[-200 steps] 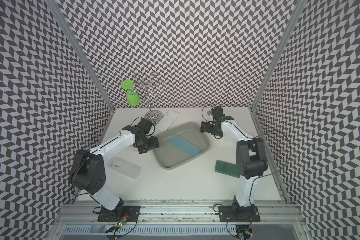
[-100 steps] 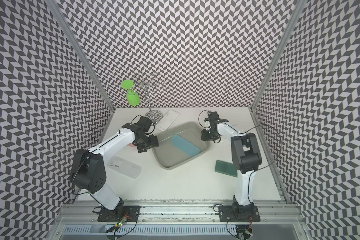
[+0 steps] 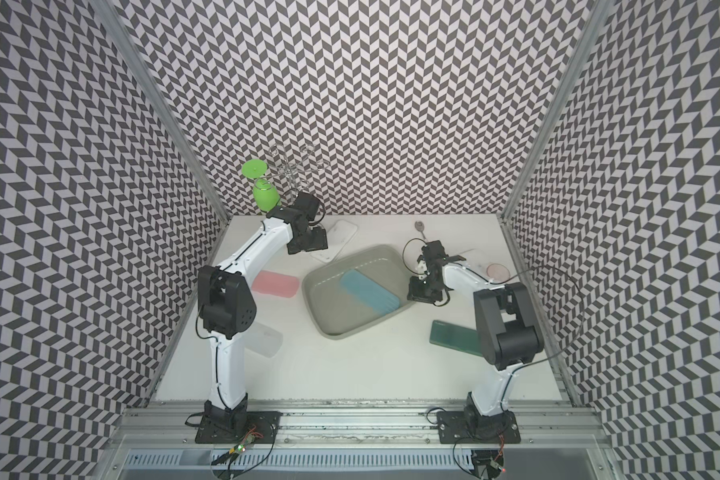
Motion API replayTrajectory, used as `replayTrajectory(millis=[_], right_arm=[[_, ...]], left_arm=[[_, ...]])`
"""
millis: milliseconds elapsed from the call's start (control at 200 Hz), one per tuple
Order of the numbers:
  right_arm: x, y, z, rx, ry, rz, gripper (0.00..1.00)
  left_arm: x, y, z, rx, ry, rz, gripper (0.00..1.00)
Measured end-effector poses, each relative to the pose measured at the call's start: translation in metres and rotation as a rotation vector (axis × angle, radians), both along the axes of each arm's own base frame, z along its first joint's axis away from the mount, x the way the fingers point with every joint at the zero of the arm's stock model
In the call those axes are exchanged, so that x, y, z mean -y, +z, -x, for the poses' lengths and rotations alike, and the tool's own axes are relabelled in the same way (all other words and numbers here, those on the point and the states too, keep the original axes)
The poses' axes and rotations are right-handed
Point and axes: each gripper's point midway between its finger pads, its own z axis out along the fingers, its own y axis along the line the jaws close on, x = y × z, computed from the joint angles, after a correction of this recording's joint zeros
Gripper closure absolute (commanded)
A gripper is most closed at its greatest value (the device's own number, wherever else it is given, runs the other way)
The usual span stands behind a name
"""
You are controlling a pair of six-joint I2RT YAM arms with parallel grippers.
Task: Put the pencil case into the storage box
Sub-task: Adjust the storage box at the center of the board.
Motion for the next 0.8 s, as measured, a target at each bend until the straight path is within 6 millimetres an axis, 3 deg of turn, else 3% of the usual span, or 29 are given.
replayTrajectory(millis=[150, 285, 386, 491, 561, 671, 796], right_arm=[[0.003, 0.0, 0.018, -0.039, -0.035, -0.011, 0.67], [0.005, 0.0, 0.035, -0.074, -0.042, -0.011, 0.65], [0.007, 0.001, 0.046, -0.1, -0.046, -0.012, 0.5], [0.01, 0.008, 0.052, -0.1, -0.046, -0.005, 0.31], [0.013, 0.017, 0.051, -0.08, -0.053, 0.009, 0.22], [0.018, 0.039, 0.039, -0.015, -0.061, 0.041, 0.21], [0.018, 0.078, 0.012, 0.122, -0.037, 0.062, 0.18]], left_arm=[[0.002, -0.024, -0.013, -0.017, -0.05, -0.045, 0.14], [0.002, -0.034, -0.018, -0.009, -0.107, -0.087, 0.08], [0.003, -0.036, -0.024, 0.014, -0.154, -0.118, 0.01], [0.006, -0.034, -0.033, 0.051, -0.199, -0.133, 0.0], [0.01, -0.031, -0.039, 0.079, -0.229, -0.139, 0.0], [0.019, -0.027, -0.046, 0.119, -0.272, -0.14, 0.0], [0.03, -0.034, -0.046, 0.119, -0.311, -0.143, 0.0]])
